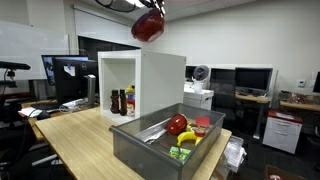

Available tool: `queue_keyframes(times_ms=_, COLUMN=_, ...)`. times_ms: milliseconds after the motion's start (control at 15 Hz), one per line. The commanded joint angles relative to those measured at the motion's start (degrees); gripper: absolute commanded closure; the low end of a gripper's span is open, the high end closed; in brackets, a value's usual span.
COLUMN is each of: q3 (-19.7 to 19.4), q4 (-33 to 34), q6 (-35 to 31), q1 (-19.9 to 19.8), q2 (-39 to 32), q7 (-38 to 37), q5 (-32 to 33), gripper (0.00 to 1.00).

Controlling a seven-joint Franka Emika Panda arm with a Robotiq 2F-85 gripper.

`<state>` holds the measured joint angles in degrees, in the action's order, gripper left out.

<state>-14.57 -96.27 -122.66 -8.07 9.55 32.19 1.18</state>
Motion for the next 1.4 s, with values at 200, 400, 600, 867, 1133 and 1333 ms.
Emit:
queue_keyframes(times_ms=200, q3=0.1, q4=2.3, q6=2.9, q1=0.2, q2=-1.5, q7=1.7, q5=-1.1, gripper=0.97)
queue_keyframes(times_ms=400, q3=0.3, q4=3.0, q6=3.6, q1=0.2, q2=-2.3, q7=1.9, q5=-0.9, gripper=0.97)
queue_keyframes(times_ms=600, q3=0.8, q4=3.7, q6=3.8, q1=0.2, q2=-3.0, q7=2.0, q5=-0.6, gripper=0.97)
queue_keyframes(times_ms=867, q3=1.7, q4=4.5, q6=4.1, q1=0.1, q2=-4.2, q7=1.6, q5=0.3, gripper=0.97)
queue_keyframes(times_ms=1133, q3=2.5, q4=4.9, q6=4.3, q1=0.1, q2=-5.1, q7=1.7, q5=0.1, gripper=0.97)
queue_keyframes(times_ms=1333, q3=3.0, q4=5.0, q6=4.4, q1=0.2, q2=-5.5, q7=1.5, q5=0.2, gripper=0.97)
